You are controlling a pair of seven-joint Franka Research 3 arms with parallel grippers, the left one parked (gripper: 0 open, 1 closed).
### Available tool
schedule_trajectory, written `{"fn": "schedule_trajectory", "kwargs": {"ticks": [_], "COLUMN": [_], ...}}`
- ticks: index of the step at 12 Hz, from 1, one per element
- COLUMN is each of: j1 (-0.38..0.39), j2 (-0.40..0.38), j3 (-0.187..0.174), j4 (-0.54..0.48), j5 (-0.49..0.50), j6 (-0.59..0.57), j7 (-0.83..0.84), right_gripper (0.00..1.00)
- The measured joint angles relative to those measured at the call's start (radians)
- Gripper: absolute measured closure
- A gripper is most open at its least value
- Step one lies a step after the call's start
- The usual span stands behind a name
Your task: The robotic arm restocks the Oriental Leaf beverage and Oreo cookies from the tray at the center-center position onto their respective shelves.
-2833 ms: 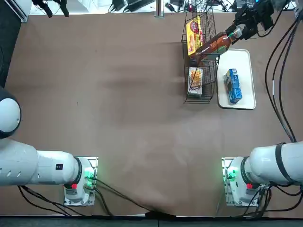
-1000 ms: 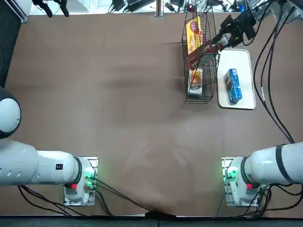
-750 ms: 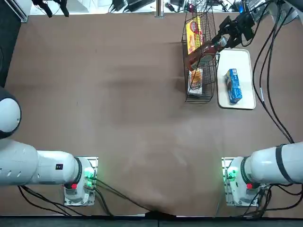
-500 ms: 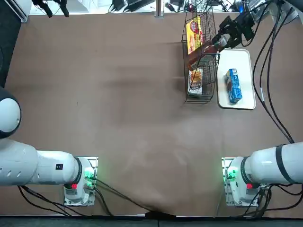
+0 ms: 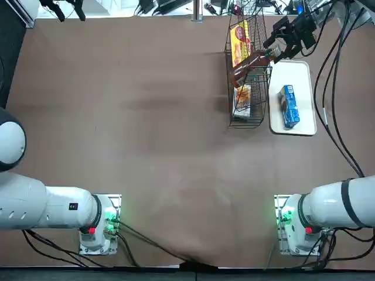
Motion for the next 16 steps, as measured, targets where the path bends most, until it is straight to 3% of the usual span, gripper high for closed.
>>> {"fn": "schedule_trajectory", "kwargs": {"ticks": [16], "j1": [-0.020], "j2": [0.017], "j3": [-0.015], "j4": [0.028], "j5": [-0.055], "j6": [-0.022], "j7": [-0.003], "right_gripper": [0.00]}}
